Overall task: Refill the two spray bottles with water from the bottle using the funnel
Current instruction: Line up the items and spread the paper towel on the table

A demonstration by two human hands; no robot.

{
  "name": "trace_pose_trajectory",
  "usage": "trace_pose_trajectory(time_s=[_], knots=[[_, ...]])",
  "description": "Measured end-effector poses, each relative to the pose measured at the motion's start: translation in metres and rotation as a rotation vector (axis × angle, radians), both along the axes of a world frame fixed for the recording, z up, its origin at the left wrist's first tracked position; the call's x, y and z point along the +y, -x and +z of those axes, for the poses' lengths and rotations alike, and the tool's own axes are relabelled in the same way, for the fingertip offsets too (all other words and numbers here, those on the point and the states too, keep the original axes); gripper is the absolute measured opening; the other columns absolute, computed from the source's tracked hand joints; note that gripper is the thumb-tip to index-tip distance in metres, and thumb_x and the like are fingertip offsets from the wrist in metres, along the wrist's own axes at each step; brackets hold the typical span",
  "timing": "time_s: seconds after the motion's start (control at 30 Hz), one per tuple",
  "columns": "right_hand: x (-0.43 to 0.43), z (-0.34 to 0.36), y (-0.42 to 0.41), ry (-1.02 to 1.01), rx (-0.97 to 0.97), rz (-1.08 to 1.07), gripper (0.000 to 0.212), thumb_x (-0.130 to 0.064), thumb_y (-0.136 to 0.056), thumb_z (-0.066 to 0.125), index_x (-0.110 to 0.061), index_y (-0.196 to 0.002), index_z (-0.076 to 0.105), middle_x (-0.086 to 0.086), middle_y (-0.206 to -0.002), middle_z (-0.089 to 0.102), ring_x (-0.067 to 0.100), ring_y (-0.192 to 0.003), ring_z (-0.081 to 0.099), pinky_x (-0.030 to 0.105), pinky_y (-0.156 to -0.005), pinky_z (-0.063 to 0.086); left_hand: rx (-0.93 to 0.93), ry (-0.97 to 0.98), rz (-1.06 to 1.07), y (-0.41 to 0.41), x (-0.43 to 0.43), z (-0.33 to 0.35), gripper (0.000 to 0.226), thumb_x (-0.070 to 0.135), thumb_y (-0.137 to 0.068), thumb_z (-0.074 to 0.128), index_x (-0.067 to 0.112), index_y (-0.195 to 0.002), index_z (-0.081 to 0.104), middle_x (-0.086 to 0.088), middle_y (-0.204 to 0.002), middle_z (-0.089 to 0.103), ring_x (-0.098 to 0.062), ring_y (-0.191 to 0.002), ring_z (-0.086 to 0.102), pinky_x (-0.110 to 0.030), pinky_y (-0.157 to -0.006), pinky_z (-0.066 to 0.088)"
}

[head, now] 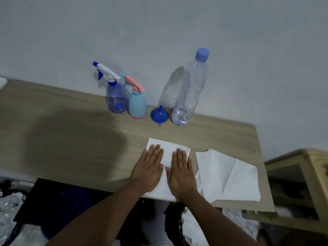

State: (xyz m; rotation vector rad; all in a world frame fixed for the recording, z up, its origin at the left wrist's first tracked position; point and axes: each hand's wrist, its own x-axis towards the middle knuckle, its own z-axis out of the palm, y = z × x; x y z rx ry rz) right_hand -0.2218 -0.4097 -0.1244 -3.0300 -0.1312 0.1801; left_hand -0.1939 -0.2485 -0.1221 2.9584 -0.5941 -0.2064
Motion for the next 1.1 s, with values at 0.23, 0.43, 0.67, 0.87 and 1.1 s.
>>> trace_pose_trajectory(time_s=[0.23,0.43,0.67,0.87,1.1], knots=[[0.009,-0.001,0.027,0.031,0.010,0.023,0.067,-0.044,-0.103,0.025,0.003,-0.151,0.029,0.023,-0.160,0.024,0.037,-0.151,0.019,0.051,-0.117,0.012,0.003,-0.011,0.017,0.033,0.008,-0.002,0.063,0.040,-0.104,0.008,0.006,-0.154,0.026,-0.013,-0.164,0.018,-0.027,-0.152,0.015,-0.044,-0.119,0.015],[0.025,-0.003,0.042,0.042,0.008,0.093,0.068,-0.045,-0.105,0.017,0.003,-0.153,0.021,0.022,-0.163,0.013,0.037,-0.153,0.009,0.053,-0.118,0.009,0.001,-0.008,0.036,0.052,0.031,-0.001,0.065,0.040,-0.104,0.003,0.005,-0.153,0.028,-0.012,-0.163,0.021,-0.026,-0.152,0.019,-0.043,-0.118,0.016],[0.068,0.000,0.026,0.041,0.006,0.196,0.069,-0.046,-0.105,0.020,0.003,-0.153,0.022,0.023,-0.163,0.012,0.038,-0.152,0.010,0.052,-0.117,0.011,-0.020,0.011,0.100,0.045,0.079,-0.002,0.066,0.041,-0.104,0.002,0.007,-0.154,0.027,-0.011,-0.163,0.019,-0.025,-0.152,0.017,-0.043,-0.118,0.017],[0.140,0.001,-0.015,-0.007,0.040,0.266,0.068,-0.046,-0.104,0.027,0.002,-0.153,0.026,0.023,-0.162,0.018,0.037,-0.151,0.016,0.054,-0.121,0.023,-0.025,0.000,0.183,0.020,0.153,-0.006,0.064,0.044,-0.103,0.006,0.010,-0.156,0.020,-0.009,-0.165,0.014,-0.024,-0.153,0.012,-0.041,-0.119,0.011],[0.238,0.001,-0.086,-0.048,0.094,0.370,0.074,-0.049,-0.100,0.004,-0.002,-0.157,0.007,0.017,-0.166,0.000,0.032,-0.154,-0.001,0.052,-0.124,0.009,-0.009,-0.012,0.316,-0.036,0.248,-0.006,0.065,0.044,-0.101,0.009,0.011,-0.157,0.014,-0.008,-0.166,0.010,-0.023,-0.153,0.007,-0.043,-0.122,0.011]])
